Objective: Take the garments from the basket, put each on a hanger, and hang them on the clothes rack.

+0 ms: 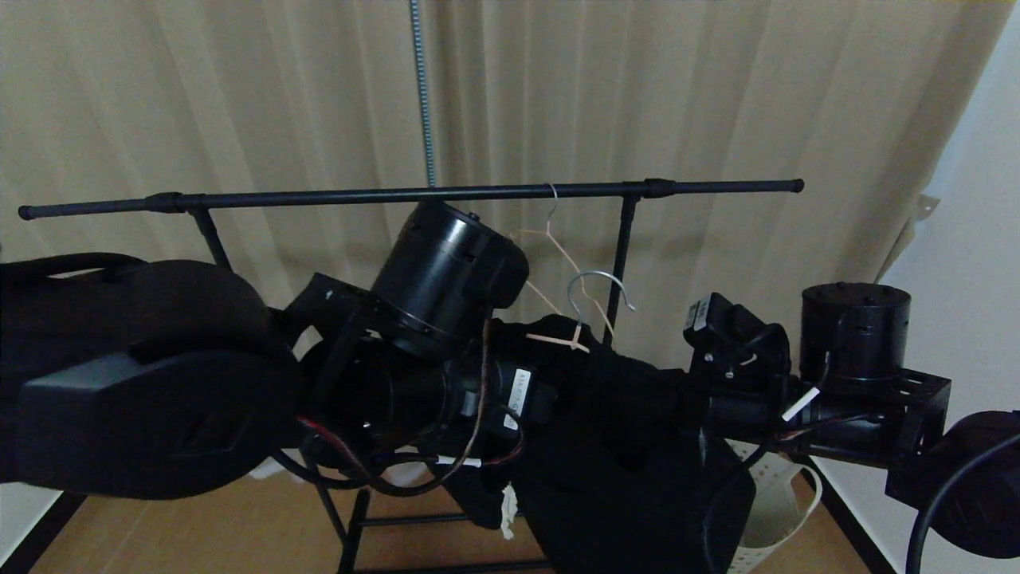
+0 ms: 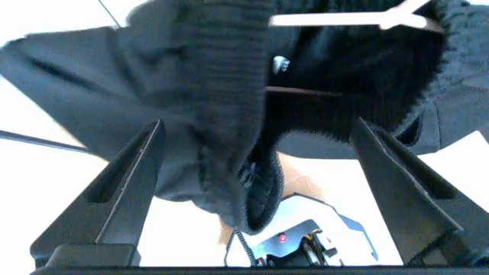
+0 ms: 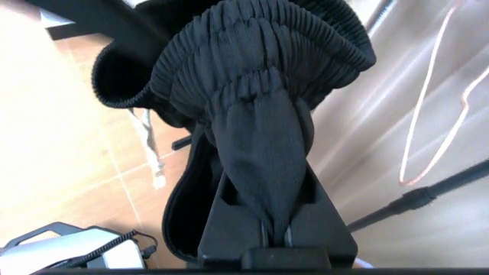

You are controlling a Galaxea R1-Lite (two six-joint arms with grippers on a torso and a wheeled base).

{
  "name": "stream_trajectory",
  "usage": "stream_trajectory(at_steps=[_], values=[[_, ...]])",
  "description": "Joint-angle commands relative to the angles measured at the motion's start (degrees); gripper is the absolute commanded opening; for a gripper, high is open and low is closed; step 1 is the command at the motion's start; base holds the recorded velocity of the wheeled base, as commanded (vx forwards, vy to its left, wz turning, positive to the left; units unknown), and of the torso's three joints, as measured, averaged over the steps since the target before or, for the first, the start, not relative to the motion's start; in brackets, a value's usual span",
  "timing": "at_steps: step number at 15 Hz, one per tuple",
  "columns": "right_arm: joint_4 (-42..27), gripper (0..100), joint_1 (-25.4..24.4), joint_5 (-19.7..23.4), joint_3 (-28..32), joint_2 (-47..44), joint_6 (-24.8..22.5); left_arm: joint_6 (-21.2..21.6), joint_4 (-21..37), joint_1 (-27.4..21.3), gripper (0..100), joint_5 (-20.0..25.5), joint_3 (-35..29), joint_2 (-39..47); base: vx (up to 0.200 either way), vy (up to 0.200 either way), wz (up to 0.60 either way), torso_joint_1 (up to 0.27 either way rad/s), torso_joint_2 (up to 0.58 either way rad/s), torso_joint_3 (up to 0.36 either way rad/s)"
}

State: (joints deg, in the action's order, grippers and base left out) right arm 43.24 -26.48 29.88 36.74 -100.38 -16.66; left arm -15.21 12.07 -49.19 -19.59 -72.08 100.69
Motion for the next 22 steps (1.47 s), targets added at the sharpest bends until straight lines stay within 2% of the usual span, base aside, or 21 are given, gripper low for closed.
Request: stream_trajectory(at_steps=[1, 4, 6, 7, 8, 11, 12, 13, 14, 16, 18, 20, 22], values=[[0.00, 0, 0.73, 0.53, 0.00, -0.08, -0.03, 0.01, -0.03, 0.67, 100, 0.08, 1.86, -3.93, 0.000, 0.000, 0.00, 0.000, 0.00, 0.000], [-0.09, 0, 1.60, 4.13, -0.44, 0.01, -0.21, 0.71, -0.03, 3.40, 100, 0.43, 4.93, -9.55, 0.000, 0.000, 0.00, 0.000, 0.00, 0.000], [-0.09, 0, 1.60, 4.75, -0.44, -0.17, -0.21, 2.29, -0.03, 5.60, 100, 3.42, 4.93, -12.01, 0.000, 0.000, 0.00, 0.000, 0.00, 0.000], [-0.09, 0, 1.60, 5.37, -0.71, -0.26, -0.30, 5.90, -0.03, 8.23, 100, 8.52, 5.81, -14.56, 0.000, 0.000, 0.00, 0.000, 0.00, 0.000], [-0.09, 0, 1.60, 6.16, -1.06, -0.08, -0.56, 10.03, -0.12, 11.48, 100, 13.79, 6.87, -15.88, 0.000, 0.000, 0.00, 0.000, 0.00, 0.000], [-0.09, 0, 1.60, 8.62, -1.85, 0.27, -2.32, 26.64, -0.12, 23.88, 100, 34.27, 9.33, -17.20, 0.000, 0.000, 0.00, 0.000, 0.00, 0.000], [-0.09, 0, 1.60, 8.79, -1.94, 0.45, -2.50, 37.63, -0.03, 29.50, 100, 45.08, 11.09, -16.67, 0.000, 0.000, 0.00, 0.000, 0.00, 0.000], [0.00, 0, 1.60, 9.14, -2.11, 0.45, -2.50, 44.92, -0.03, 31.70, 100, 50.79, 12.14, -15.97, 0.000, 0.000, 0.00, 0.000, 0.00, 0.000], [0.00, 0, 1.60, 9.76, -2.20, 0.53, -2.58, 50.37, -0.03, 32.40, 100, 54.31, 12.84, -14.47, 0.000, 0.000, 0.00, 0.000, 0.00, 0.000], [-0.09, 0, 1.52, 10.81, -2.38, 0.71, -3.81, 53.09, -0.38, 31.52, 100, 57.38, 12.41, -12.01, 0.000, 0.000, 0.00, 0.000, 0.00, 0.000], [-0.09, 0, 1.34, 12.57, -2.99, 0.89, -4.60, 56.17, -5.39, 30.64, 100, 58.79, 12.49, -8.15, 0.000, 0.000, 0.00, 0.000, 0.00, 0.000], [-0.09, 0, 0.46, 12.57, -3.43, 1.15, -4.60, 57.67, -10.22, 29.06, 100, 59.32, 12.49, -4.45, 0.000, 0.000, 0.00, 0.000, 0.00, 0.000], [-0.09, 0, -0.07, 12.57, -3.61, 1.32, -4.60, 59.16, -11.10, 27.22, 100, 59.40, 11.97, -1.47, 0.000, 0.000, 0.00, 0.000, 0.00, 0.000]])
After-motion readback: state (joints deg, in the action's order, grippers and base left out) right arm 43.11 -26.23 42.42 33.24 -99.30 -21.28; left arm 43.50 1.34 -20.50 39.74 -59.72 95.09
